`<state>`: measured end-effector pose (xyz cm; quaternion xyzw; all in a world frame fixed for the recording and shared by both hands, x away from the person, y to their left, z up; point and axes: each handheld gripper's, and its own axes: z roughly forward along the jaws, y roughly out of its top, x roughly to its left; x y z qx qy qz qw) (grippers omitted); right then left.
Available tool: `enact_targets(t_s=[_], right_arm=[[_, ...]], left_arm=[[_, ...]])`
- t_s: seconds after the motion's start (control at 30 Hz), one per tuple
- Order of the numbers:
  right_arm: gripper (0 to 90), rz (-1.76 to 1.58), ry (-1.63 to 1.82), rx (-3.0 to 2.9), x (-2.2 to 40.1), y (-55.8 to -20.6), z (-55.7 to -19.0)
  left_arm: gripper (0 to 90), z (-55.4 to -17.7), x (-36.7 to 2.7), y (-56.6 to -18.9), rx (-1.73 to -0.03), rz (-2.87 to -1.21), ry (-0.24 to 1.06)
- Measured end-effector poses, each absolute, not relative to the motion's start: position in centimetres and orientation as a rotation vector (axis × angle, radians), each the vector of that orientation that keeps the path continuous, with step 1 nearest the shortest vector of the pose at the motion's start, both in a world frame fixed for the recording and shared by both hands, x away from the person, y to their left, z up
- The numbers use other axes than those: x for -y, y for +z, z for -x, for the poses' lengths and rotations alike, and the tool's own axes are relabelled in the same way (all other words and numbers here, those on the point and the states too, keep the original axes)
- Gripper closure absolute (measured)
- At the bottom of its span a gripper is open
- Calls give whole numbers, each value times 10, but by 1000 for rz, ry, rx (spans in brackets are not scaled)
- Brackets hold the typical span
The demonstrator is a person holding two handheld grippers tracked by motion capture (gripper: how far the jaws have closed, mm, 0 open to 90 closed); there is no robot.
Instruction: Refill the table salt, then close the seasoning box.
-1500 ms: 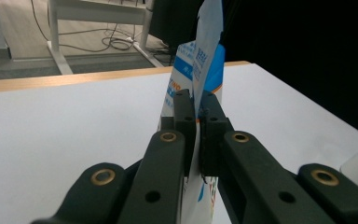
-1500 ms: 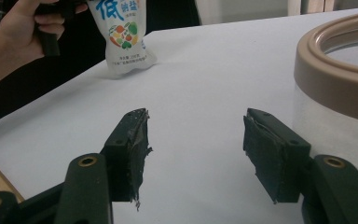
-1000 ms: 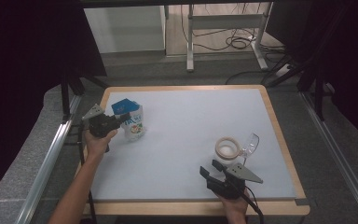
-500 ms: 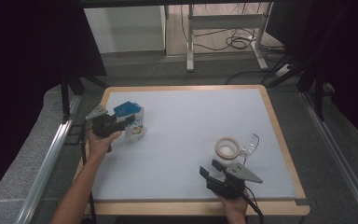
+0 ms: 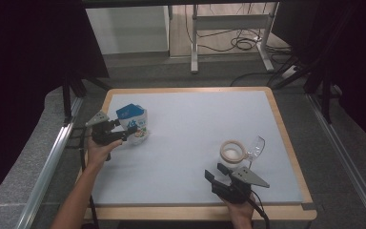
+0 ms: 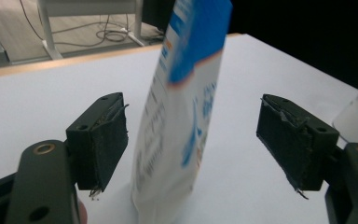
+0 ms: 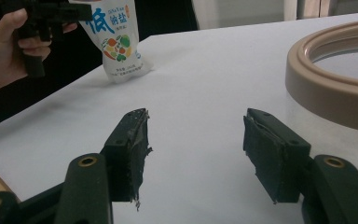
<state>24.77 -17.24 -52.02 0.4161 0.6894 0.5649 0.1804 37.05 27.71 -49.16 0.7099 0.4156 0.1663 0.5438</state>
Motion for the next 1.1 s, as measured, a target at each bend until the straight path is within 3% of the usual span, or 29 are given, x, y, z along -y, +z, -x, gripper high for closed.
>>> enact_targets(t_s=[0.4, 0.93, 1.1], right_arm=[[441, -1153, 1590, -1938, 181, -516, -244], [875, -992, 1538, -1895, 239, -489, -214], [900, -1037, 1543, -1839, 268, -481, -213]], left_arm=[[223, -338, -282, -510, -1035, -1705, 338], [209, -304, -268, -524, -1018, -1763, 356], [209, -300, -264, -531, -1017, -1787, 345]])
